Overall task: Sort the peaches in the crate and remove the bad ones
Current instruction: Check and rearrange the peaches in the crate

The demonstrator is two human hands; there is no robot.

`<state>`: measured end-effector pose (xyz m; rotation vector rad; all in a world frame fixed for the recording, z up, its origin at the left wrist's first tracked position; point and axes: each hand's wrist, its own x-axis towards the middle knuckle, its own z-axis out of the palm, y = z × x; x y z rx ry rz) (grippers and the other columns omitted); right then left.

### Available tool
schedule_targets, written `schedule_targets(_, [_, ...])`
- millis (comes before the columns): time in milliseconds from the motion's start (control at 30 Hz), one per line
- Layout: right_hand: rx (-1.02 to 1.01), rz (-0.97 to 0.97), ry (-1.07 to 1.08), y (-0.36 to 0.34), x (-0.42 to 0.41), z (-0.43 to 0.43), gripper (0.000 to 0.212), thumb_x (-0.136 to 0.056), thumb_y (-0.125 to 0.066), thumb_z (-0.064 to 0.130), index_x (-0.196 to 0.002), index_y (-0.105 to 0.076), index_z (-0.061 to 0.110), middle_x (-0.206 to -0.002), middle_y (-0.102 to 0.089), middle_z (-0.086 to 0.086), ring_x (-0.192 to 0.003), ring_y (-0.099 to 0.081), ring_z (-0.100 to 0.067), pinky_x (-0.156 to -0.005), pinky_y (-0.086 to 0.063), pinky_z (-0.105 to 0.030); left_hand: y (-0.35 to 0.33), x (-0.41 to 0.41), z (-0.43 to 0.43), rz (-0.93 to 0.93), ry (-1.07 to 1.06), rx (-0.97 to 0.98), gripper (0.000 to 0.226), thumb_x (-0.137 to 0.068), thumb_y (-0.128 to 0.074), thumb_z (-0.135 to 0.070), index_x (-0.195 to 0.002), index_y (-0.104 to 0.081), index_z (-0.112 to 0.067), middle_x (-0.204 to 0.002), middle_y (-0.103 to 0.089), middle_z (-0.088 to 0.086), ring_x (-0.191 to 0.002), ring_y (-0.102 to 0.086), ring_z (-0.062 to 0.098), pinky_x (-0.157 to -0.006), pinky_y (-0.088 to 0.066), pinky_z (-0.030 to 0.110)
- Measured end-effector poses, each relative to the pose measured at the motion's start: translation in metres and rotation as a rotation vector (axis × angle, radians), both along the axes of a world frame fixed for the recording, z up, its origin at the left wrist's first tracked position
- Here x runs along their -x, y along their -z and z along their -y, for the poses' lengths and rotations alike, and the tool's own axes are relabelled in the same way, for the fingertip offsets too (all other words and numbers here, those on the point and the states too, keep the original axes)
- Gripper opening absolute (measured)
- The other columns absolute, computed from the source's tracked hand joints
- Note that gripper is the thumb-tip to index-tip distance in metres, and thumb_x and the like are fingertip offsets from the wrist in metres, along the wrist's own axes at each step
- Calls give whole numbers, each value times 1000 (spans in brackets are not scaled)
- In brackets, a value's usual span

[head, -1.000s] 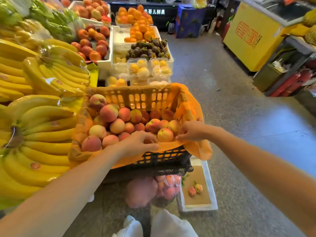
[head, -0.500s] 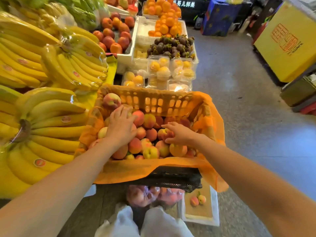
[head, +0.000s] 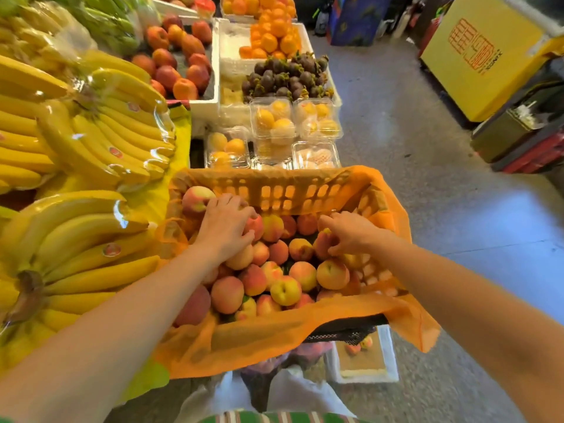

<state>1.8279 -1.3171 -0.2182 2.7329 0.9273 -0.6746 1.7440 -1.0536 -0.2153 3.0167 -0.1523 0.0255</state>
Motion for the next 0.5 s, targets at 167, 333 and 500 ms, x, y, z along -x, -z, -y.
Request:
schedule_targets(167, [27,35,118,-11,-19,8,55,-88,-64,31,-135,-39,15,-120,-57,-11,-107,-53,-29,-84,-47,-37,-4,-16,-3,-53,67,24,34,-86,-58,-39,-117,-62,-28,-121,-56,1,-121,-43,23,-101,-31,41])
schedule_targets(333, [41,81,135,1,-22,2,33,-92,-52,13,-125,-55,12,-116,-54,-12,-109,-54,-29,-75,-43,-34,-1,-24,-12,-95,84,49,36,-86,-57,-41,-119,-62,-28,-121,-58,0,-118,-45,23,-100,-31,40])
schedule_targets(500, [-56,159,140,3,-23,-18,33,-93,-50,21,-125,-56,14,-115,-54,-11,-107,-52,-29,-78,-45,-37,-2,-29,-19,10,121,50,28,-85,-59,-36,-108,-69,-24,-105,-63,0,-112,-48,25,-101,-29,40])
